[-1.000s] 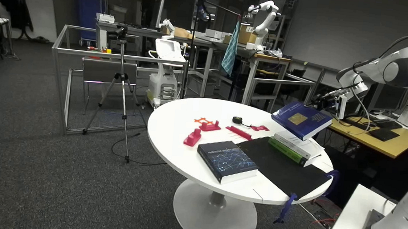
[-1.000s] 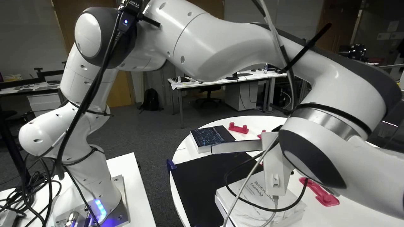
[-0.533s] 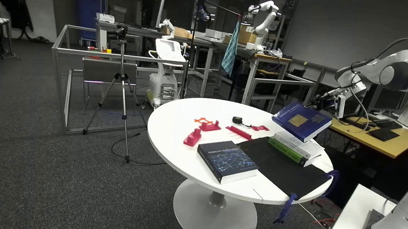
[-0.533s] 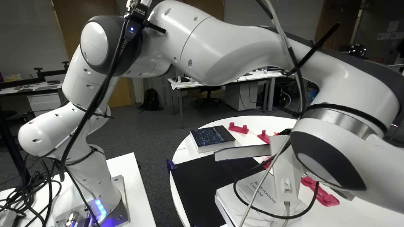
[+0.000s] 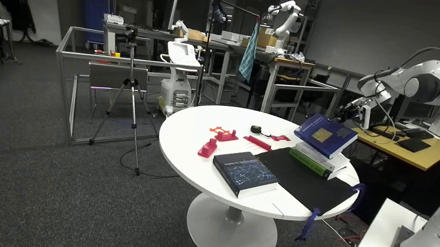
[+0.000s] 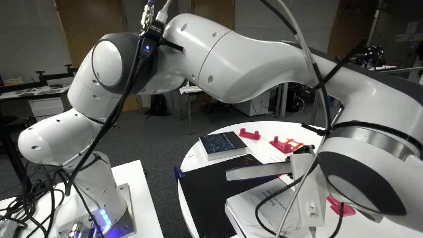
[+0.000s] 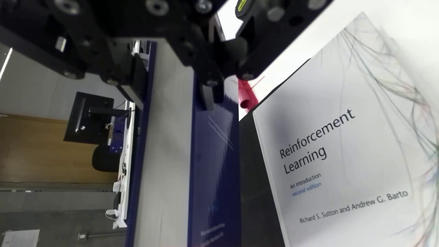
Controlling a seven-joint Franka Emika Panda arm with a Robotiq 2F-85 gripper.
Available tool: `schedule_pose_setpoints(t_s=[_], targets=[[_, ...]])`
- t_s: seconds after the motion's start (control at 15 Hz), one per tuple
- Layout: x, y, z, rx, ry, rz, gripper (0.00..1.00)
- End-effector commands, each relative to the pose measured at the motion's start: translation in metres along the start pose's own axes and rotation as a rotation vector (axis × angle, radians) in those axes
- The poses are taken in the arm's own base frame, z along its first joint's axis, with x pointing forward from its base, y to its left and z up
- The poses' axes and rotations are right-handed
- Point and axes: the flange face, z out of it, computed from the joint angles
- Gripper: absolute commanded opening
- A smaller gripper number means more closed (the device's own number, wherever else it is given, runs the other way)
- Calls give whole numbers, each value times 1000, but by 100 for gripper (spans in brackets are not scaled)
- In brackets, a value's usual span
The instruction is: Move the blue book to the right
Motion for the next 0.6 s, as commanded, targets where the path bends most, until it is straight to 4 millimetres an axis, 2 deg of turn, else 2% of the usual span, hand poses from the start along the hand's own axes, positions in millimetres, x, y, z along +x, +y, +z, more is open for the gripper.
schedule_pose_setpoints(t_s=[0.0, 0.33, 0.53], targets=[[-1, -19, -33, 72, -45, -3, 18], [2, -15, -46, 74, -81, -13, 18], [7, -17, -42, 68, -120, -15, 18]])
